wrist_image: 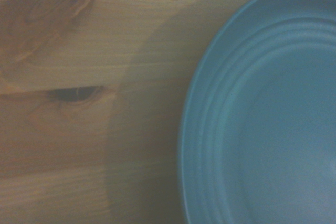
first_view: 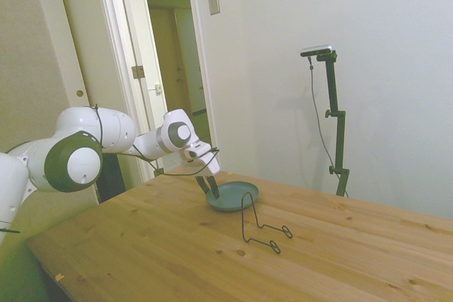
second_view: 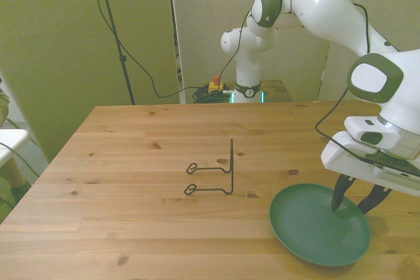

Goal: Load the plate

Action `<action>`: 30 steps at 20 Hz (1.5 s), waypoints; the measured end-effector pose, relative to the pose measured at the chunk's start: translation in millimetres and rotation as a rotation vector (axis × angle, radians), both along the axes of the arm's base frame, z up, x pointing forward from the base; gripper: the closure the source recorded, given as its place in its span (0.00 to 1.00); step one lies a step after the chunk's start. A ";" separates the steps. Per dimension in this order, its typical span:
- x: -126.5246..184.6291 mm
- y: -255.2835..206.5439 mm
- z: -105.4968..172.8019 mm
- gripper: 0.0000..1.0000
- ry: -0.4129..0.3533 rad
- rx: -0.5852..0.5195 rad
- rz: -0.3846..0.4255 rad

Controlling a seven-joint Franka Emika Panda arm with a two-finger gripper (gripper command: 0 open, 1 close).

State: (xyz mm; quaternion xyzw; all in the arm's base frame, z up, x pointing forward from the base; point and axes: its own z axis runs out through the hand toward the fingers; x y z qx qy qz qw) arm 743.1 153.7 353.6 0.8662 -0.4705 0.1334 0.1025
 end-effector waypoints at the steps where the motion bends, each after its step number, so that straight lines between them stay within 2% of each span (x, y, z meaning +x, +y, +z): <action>1: 0.1 -0.4 -0.5 1.00 0.000 0.000 0.000; 13: 3.3 -8.8 2.2 1.00 -0.016 -0.001 0.005; 21: -0.6 -6.9 6.8 1.00 -0.003 0.006 0.042; 25: -12.8 3.3 35.7 1.00 -0.031 0.038 0.067; 30: -38.3 9.3 80.1 1.00 -0.102 0.113 0.128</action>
